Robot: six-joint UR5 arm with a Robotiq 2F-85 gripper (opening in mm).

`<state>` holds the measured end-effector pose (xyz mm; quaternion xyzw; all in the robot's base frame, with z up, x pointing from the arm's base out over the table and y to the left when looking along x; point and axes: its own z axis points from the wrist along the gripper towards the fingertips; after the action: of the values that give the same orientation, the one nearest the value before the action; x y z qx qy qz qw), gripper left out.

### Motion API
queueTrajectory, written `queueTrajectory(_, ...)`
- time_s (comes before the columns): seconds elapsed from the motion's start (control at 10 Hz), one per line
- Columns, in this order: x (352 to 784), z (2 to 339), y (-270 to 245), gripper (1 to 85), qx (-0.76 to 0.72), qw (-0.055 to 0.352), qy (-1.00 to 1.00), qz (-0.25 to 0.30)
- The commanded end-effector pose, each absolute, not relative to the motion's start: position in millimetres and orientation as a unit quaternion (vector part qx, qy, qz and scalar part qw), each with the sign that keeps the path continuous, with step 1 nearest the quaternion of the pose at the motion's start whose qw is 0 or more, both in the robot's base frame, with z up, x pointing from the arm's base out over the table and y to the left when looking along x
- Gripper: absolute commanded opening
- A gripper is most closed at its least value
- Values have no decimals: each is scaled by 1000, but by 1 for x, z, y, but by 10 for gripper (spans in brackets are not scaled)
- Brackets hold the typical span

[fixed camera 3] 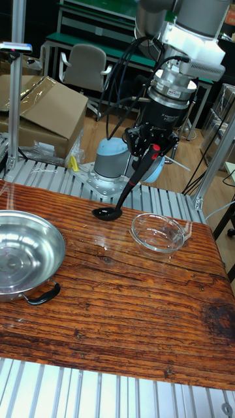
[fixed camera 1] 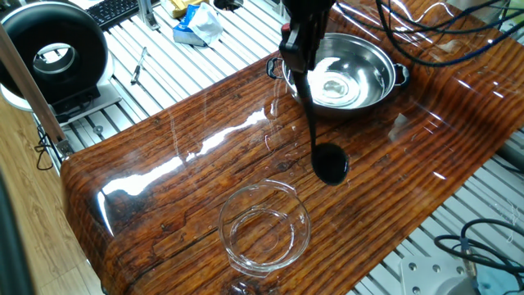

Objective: Scoop water with a large spoon from one bowl to another

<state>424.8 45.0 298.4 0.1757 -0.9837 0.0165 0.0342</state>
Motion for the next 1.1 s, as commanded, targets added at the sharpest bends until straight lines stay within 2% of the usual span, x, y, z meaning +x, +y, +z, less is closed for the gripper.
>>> queueTrajectory(0.0, 423, 298, 49, 10, 164, 30, -986, 20)
queueTrajectory(0.6, 418, 299, 36, 10, 206, 45, -977, 42)
queueTrajectory(1.0, 427, 298, 42, 10, 236, 28, -971, 34)
